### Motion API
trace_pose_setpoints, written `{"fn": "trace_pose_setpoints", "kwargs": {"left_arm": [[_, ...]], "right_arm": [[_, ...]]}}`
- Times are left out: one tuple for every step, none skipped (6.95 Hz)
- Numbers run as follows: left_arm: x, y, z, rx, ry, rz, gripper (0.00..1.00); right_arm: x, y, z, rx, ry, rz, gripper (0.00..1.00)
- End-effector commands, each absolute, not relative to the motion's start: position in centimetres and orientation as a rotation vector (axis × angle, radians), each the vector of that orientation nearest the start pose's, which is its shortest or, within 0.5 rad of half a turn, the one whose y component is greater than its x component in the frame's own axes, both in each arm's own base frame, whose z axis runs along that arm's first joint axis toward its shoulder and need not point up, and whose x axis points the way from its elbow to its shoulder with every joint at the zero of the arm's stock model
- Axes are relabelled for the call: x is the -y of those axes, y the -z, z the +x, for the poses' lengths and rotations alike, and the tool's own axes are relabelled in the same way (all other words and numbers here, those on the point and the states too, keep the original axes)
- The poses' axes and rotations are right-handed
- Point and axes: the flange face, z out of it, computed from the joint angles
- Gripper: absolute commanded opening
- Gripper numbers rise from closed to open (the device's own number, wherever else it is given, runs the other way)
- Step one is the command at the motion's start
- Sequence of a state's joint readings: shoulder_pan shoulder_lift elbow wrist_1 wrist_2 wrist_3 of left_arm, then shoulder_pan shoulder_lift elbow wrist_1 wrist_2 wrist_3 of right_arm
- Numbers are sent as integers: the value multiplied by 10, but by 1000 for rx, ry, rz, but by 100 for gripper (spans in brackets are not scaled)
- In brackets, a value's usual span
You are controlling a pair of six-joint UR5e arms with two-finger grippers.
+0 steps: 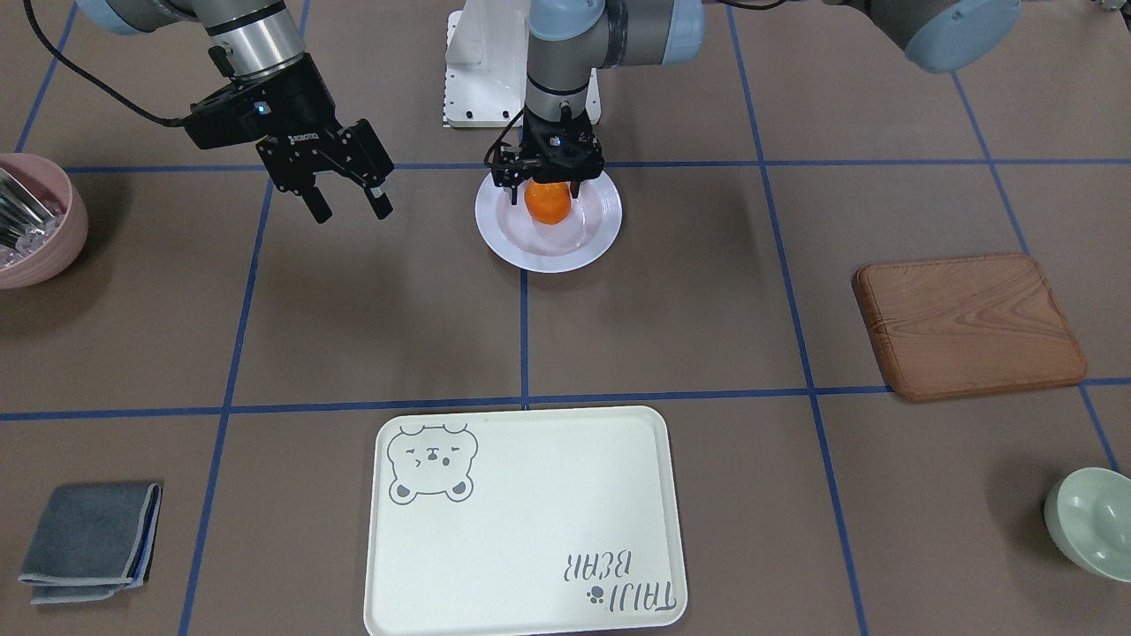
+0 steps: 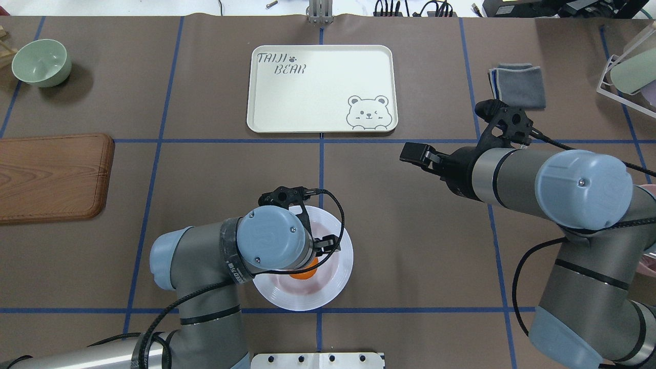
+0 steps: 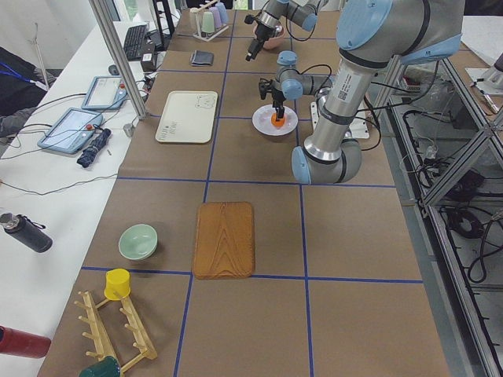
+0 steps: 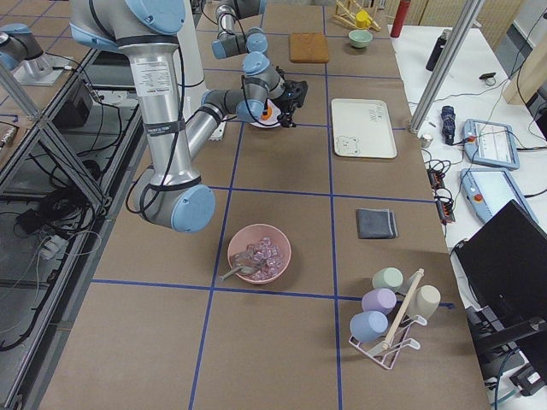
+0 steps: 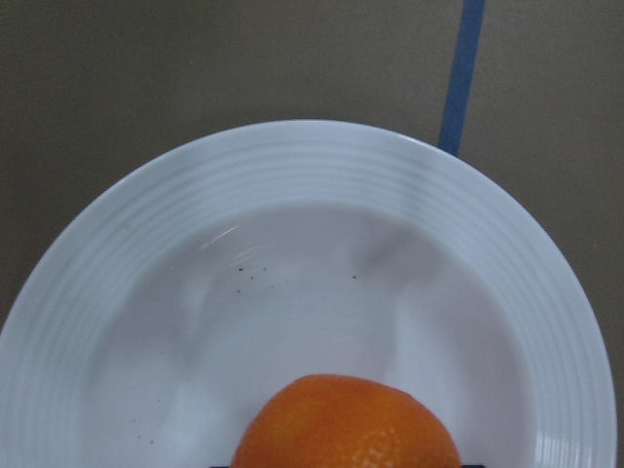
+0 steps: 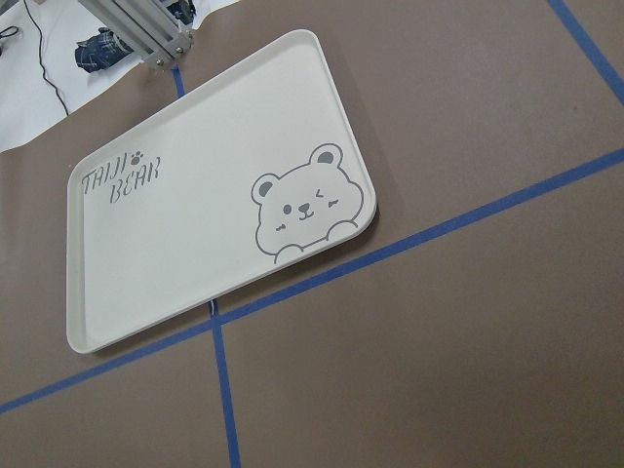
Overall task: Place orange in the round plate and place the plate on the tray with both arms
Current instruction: 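Lower the orange onto the white plate with the left gripper while the right arm approaches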
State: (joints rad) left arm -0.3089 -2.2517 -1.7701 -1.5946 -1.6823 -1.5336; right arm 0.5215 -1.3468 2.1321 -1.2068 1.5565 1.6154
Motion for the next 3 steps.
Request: {"fn": "trace_pose_setpoints", "kwargs": {"left_arm": [[356,-162,520,-964,173,102,98],[402,-184,465,-951,162,89,98],[443,-207,409,-916,93,133,98]], "right_arm": [[349,-248,-387,1142,-529,269,100],[326,-243,-404,1231,-567,283,100],[302,-246,-426,1254,-613,278,100]]}}
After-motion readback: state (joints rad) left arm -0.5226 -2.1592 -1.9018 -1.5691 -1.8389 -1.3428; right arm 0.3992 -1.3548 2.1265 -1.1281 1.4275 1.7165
